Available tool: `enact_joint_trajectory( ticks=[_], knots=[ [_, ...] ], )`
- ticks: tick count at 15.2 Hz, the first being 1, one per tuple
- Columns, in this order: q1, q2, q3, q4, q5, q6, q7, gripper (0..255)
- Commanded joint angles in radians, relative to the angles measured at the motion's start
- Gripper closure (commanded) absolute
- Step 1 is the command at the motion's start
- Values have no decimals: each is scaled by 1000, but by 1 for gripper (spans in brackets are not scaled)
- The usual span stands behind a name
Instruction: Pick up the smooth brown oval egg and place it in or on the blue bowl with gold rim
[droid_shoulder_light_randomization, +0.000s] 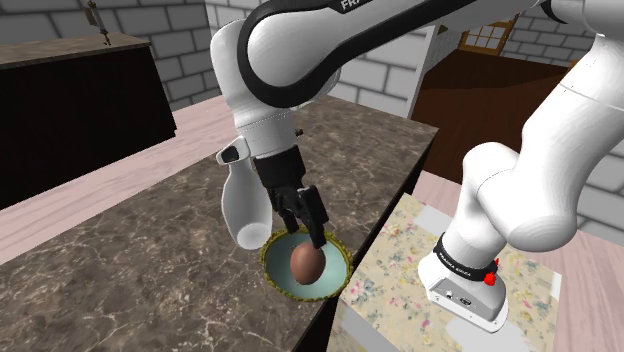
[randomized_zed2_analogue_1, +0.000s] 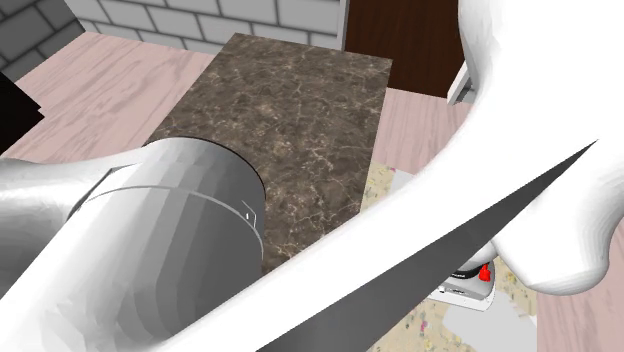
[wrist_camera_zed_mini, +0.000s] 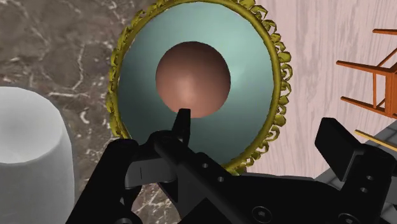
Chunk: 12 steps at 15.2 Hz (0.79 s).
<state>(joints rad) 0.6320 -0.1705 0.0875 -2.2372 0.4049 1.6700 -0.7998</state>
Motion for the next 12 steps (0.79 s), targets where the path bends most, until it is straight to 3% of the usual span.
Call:
enact_joint_trajectory(
  ticks=[1, 5, 12],
  knots=[
    [0, 1, 0, 0, 0, 0, 0, 0],
    [-20, 24, -25, 136, -25, -119, 8, 0],
    [-20, 24, -25, 136, -25, -119, 8, 0]
  ],
)
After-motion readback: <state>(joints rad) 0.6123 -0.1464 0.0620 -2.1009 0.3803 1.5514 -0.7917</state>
